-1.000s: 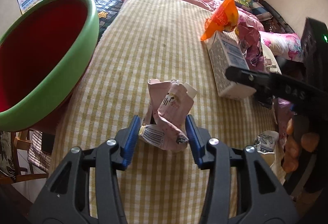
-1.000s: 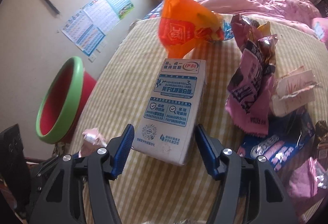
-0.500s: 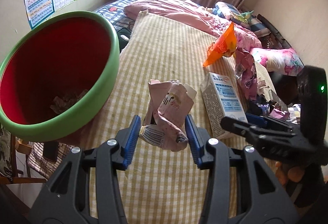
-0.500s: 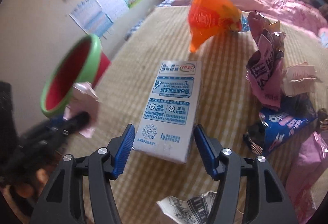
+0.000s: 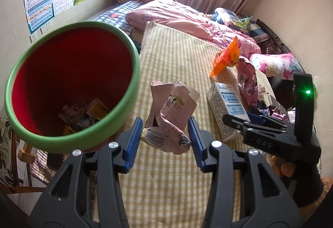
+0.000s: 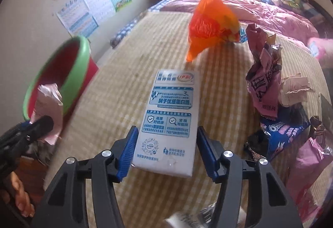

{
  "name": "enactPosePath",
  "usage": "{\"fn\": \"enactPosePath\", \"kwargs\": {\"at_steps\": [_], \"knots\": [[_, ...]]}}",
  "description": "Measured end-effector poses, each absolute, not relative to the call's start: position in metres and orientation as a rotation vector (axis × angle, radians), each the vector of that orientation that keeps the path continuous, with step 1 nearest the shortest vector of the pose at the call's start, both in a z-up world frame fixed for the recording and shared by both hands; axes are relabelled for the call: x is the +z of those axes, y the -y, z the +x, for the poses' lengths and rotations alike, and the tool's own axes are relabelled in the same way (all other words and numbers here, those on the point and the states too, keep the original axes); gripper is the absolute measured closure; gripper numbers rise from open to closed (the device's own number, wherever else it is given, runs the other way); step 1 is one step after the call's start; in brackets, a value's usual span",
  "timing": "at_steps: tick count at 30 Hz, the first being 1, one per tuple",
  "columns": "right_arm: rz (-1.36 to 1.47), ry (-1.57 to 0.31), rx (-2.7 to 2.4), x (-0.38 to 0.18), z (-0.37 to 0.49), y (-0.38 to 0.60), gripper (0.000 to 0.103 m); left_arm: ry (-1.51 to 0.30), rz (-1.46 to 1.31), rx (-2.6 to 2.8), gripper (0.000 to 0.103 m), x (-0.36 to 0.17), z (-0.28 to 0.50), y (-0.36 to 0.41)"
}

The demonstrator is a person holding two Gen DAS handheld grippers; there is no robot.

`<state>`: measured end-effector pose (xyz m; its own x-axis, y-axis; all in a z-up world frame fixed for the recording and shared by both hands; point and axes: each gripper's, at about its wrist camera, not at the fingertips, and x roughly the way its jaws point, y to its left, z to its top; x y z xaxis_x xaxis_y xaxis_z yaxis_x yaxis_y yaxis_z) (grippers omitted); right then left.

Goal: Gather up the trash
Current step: 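Grasp the white milk carton with the right tool while the left tool holds the pink wrapper, then carry the carton and pink wrapper over the red bin and open both tools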

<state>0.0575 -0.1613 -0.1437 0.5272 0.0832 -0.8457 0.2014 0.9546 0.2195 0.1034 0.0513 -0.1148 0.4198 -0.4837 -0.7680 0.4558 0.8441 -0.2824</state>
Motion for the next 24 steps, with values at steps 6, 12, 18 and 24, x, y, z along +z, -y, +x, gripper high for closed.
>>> {"fn": "enactPosePath", "kwargs": {"at_steps": [6, 12, 18, 24], "knots": [[0.397, -0.923, -0.011, -0.11, 0.057, 0.147, 0.049, -0.937, -0.037, -0.605, 0.06, -0.102, 0.116, -0.065], [0.403, -0.85, 0.046, -0.079, 0.066, 0.12, 0.049, -0.907, -0.05, -0.595, 0.06, -0.093, 0.131, -0.086], [0.395, -0.815, 0.089, -0.062, 0.076, 0.092, 0.049, -0.896, -0.069, -0.56, 0.06, -0.093, 0.147, -0.114], [0.393, -0.815, 0.126, -0.059, 0.09, 0.067, 0.049, -0.906, -0.08, -0.53, 0.06, -0.098, 0.162, -0.137]]}}
